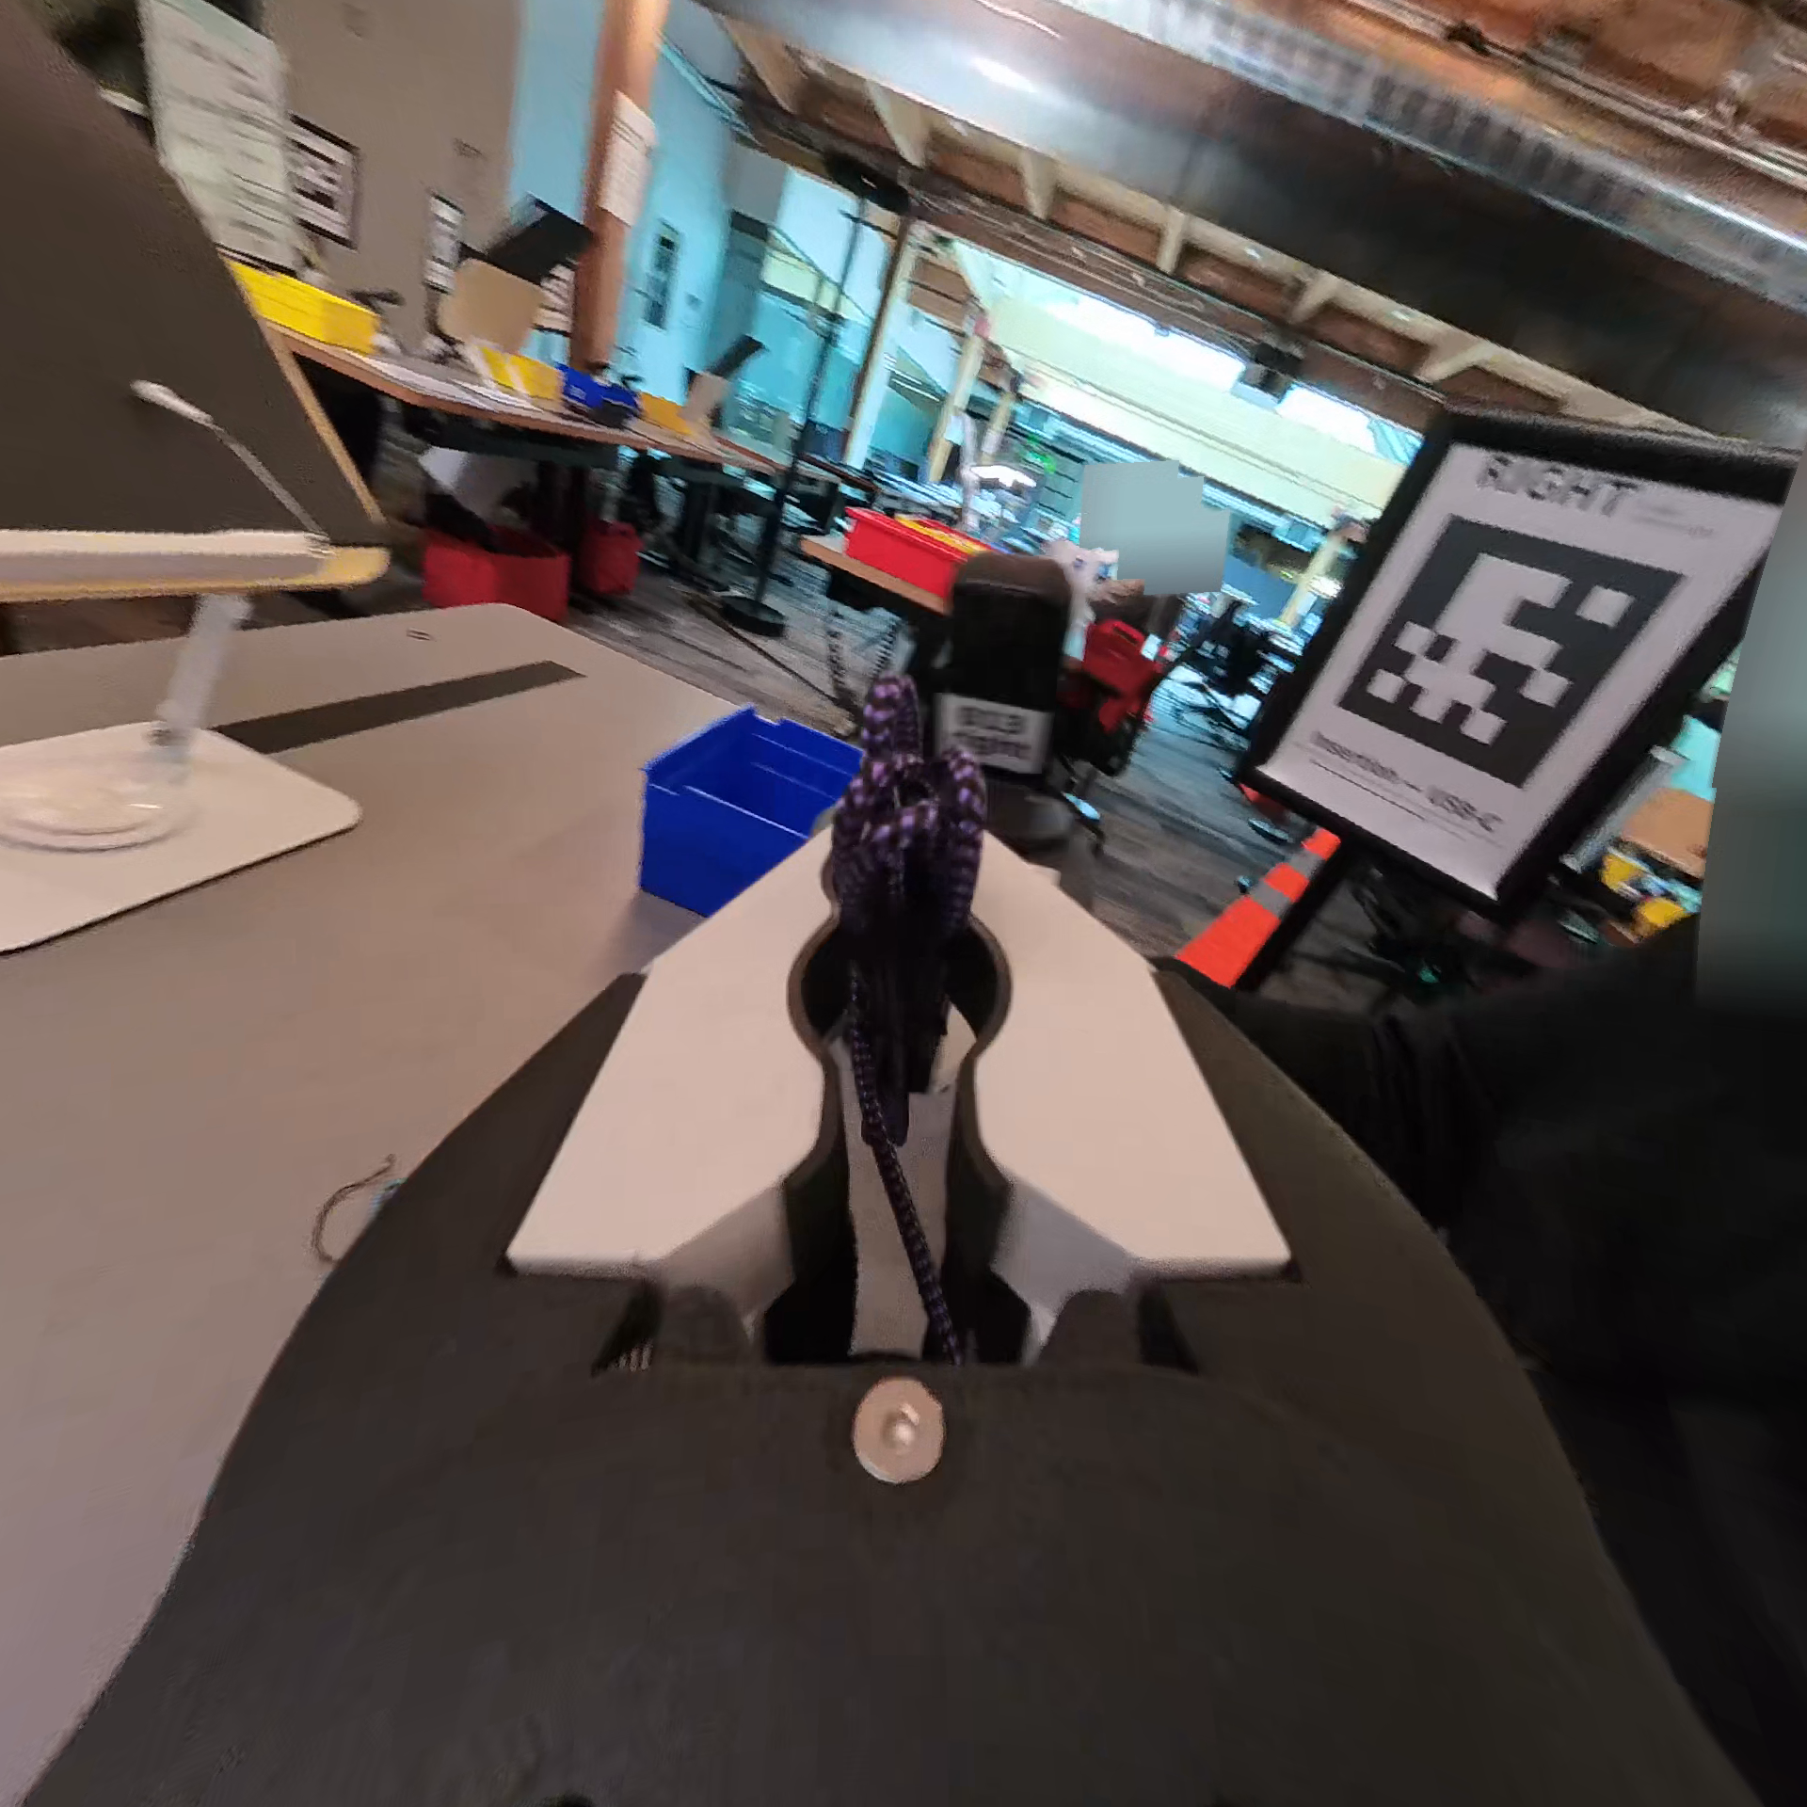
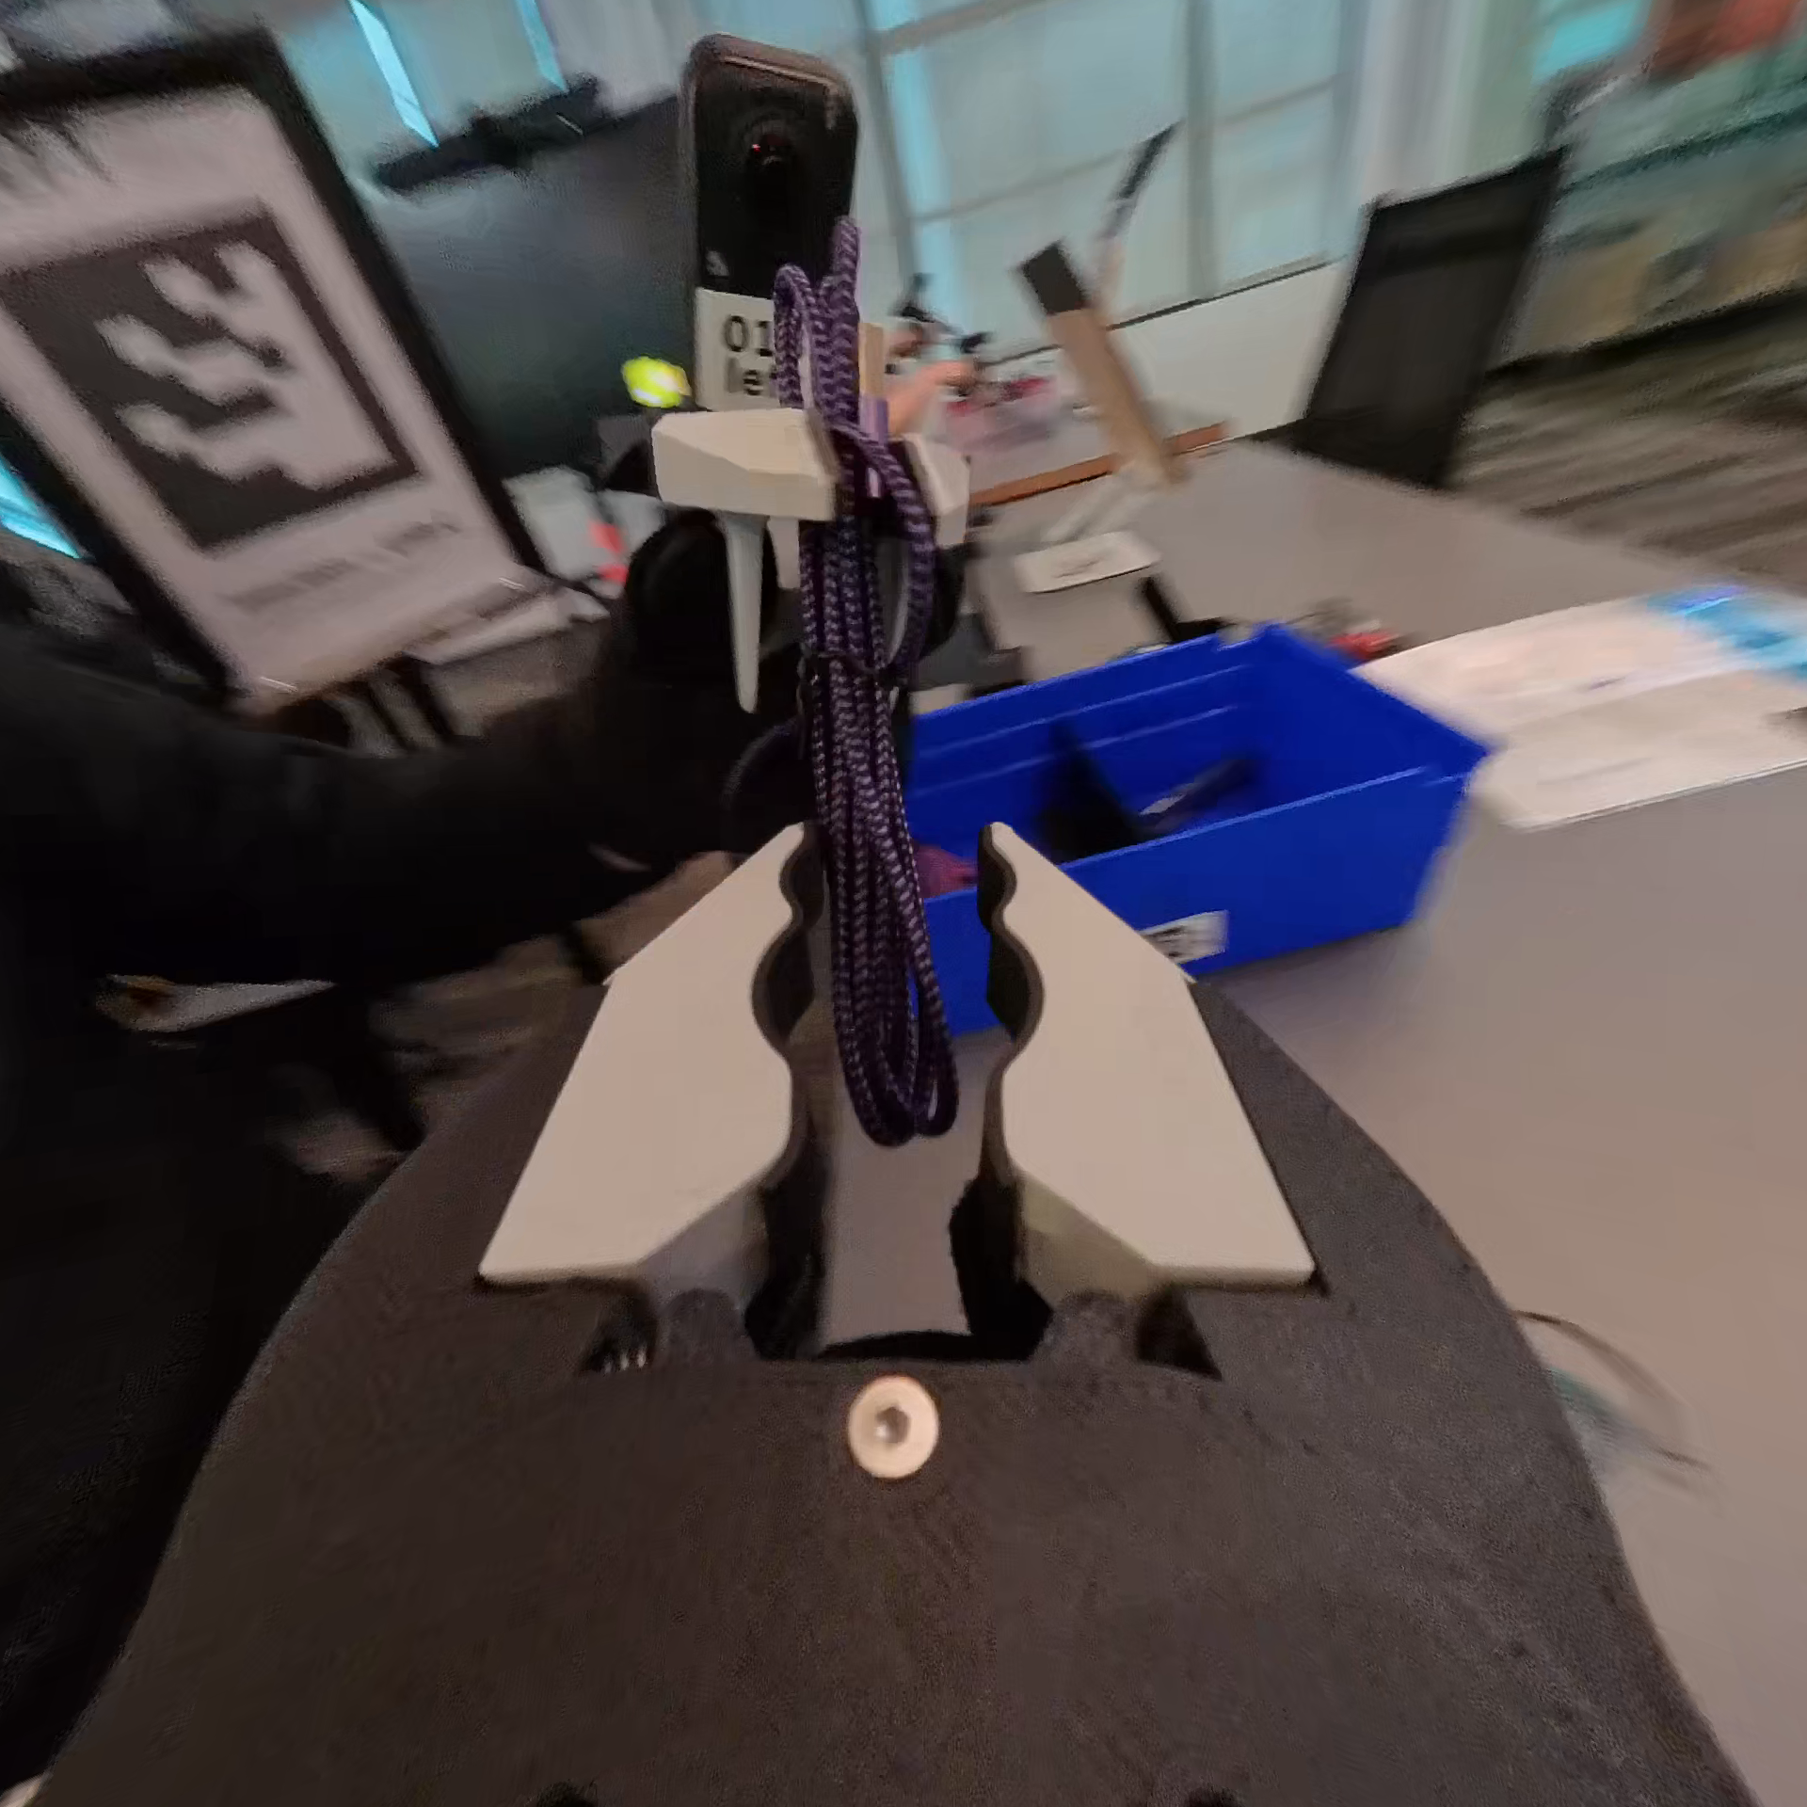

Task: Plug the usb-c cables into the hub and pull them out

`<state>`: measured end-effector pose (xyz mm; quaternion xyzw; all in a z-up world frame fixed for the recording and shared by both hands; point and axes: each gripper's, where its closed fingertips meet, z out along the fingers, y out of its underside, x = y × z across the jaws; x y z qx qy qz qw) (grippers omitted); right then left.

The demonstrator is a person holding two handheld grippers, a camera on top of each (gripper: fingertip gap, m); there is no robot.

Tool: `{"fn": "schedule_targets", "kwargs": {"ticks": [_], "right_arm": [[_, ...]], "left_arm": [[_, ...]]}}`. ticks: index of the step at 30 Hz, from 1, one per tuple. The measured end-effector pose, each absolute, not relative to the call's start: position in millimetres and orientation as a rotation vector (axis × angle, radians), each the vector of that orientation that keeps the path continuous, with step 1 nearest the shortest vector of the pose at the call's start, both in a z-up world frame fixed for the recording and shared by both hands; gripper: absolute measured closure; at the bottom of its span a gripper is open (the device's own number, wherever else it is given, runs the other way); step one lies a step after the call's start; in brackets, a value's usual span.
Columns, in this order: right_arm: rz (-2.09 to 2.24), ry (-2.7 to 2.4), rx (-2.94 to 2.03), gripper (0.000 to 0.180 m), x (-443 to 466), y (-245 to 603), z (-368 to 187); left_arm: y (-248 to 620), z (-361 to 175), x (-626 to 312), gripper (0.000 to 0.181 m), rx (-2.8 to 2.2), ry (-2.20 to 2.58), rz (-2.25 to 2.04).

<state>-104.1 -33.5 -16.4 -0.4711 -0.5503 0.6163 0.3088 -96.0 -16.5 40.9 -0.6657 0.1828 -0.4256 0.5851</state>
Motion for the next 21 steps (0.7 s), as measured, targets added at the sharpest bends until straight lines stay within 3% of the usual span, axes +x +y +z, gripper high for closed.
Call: {"fn": "schedule_targets", "kwargs": {"ticks": [8,14,21], "right_arm": [[0.948,-1.439,-0.984,0.167,-102.6,-34.8,19.7],[0.946,-1.4,-1.074,0.179,-108.0,-31.3,14.1],[0.988,-1.356,-1.077,0.18,-109.2,-33.8,16.6]], "left_arm": [[-5.2,39.8,-103.5,0.17,-1.618,0.279,-0.883],[-3.1,41.0,-105.2,0.17,-1.613,0.236,-0.784],[-6.8,48.6,-100.6,0.17,-1.597,0.25,-0.721]]}}
